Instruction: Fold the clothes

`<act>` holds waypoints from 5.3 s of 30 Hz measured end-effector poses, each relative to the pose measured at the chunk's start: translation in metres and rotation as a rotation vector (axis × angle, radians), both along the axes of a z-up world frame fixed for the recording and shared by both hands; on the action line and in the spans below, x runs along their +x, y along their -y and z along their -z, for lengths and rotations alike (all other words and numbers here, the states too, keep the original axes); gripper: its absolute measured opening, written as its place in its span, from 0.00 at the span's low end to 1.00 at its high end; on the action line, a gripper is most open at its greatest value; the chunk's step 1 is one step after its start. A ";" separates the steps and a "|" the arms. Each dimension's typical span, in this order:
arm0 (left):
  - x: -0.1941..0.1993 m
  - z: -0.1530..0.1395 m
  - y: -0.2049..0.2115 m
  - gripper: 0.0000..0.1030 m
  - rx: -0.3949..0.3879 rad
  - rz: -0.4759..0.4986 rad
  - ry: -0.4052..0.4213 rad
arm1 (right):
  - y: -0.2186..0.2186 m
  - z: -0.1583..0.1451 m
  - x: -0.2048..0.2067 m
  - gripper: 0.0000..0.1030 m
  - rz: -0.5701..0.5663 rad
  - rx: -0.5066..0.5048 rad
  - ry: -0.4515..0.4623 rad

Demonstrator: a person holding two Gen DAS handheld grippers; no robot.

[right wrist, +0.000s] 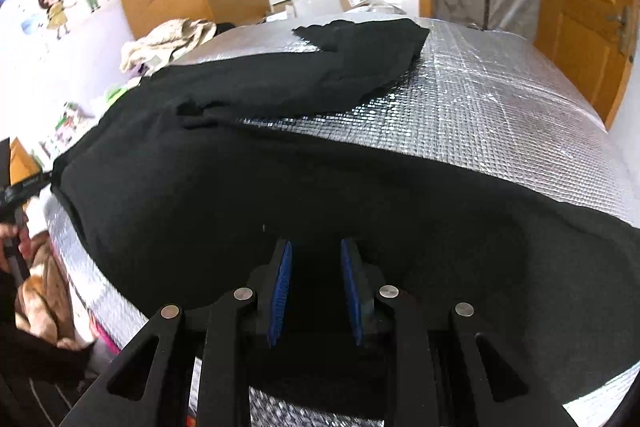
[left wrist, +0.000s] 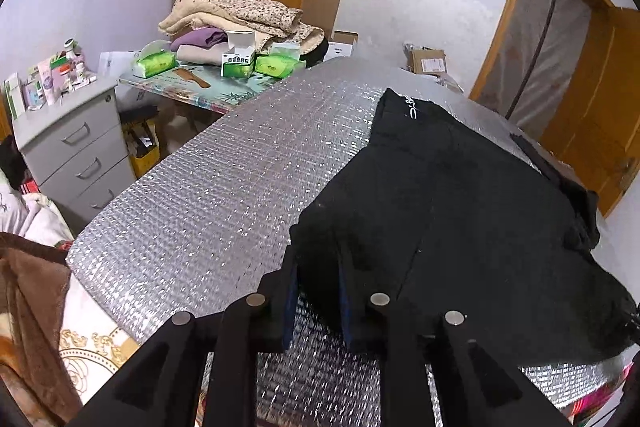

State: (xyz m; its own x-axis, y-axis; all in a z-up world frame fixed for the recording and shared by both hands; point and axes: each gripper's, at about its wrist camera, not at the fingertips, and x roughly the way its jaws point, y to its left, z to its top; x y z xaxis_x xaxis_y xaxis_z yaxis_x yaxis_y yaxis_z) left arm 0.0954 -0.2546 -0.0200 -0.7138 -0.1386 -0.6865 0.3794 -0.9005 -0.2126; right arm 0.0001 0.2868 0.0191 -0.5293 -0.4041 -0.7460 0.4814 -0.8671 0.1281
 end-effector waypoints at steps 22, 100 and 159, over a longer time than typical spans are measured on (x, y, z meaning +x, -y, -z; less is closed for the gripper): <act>0.005 -0.018 -0.083 0.18 0.041 0.274 -0.065 | 0.097 -0.027 -0.024 0.26 -0.194 -0.131 -0.015; -0.028 -0.017 -0.150 0.17 -0.027 0.386 0.059 | -0.148 0.003 0.013 0.25 0.516 -0.123 -0.048; -0.279 -0.017 -0.012 0.19 -0.007 0.167 0.126 | 0.101 -0.005 -0.177 0.26 0.083 -0.123 0.067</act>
